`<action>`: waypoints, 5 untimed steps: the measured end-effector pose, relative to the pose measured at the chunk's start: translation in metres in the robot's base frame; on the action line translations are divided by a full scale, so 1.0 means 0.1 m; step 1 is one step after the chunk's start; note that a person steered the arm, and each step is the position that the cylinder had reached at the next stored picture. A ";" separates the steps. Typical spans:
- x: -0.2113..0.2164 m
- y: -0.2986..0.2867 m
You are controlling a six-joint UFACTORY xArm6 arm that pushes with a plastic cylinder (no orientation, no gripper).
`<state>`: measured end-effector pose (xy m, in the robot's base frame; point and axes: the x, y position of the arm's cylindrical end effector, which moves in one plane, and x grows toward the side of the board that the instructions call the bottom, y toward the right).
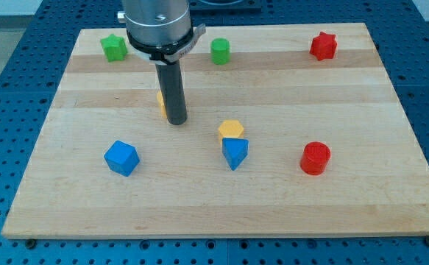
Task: Slide the yellow heart up and left a bit
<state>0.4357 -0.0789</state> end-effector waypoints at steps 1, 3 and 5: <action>0.11 0.24; -0.36 0.29; -0.37 -0.04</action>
